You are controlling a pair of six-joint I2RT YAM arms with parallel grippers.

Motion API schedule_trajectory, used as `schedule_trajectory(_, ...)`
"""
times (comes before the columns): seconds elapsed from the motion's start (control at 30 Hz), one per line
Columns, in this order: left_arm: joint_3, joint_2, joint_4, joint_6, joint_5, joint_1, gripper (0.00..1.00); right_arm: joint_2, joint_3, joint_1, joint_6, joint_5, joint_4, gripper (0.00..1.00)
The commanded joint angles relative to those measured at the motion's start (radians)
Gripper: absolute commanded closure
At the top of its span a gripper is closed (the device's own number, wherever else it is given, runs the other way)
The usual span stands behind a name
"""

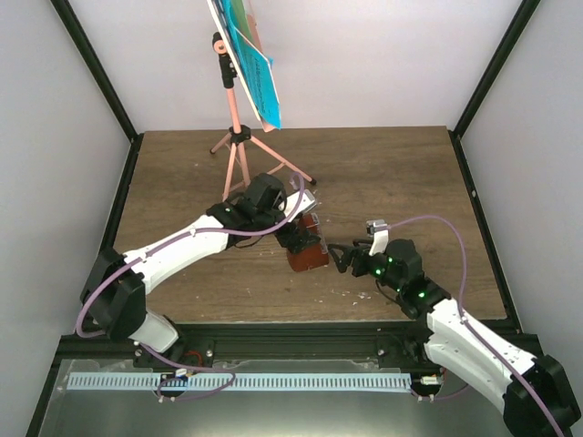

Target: Pack up the instrument practice props

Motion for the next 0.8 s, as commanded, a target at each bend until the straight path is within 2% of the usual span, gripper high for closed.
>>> schedule_trajectory(0.0, 0.018, 0.016, 0.080, 0.073, 0.096, 0.001, 0.03, -0.036, -0.027, -0.009, 0.000, -0.041, -0.019, 0.00)
schedule_trajectory(0.23, 0.000, 0.033, 0.103, 0.099, 0.135, 0.001, 0.05, -0.074, -0.046, -0.010, 0.010, -0.049, -0.017, 0.00)
schedule_trajectory(0.5, -0.011, 0.046, 0.072, 0.129, 0.152, 0.001, 0.21, -0.099, -0.057, -0.009, 0.017, -0.042, -0.035, 0.00)
schedule_trajectory(0.77, 0.006, 0.097, 0.033, 0.151, 0.154, 0.001, 0.19, -0.112, -0.070, -0.010, 0.022, -0.041, -0.038, 0.00)
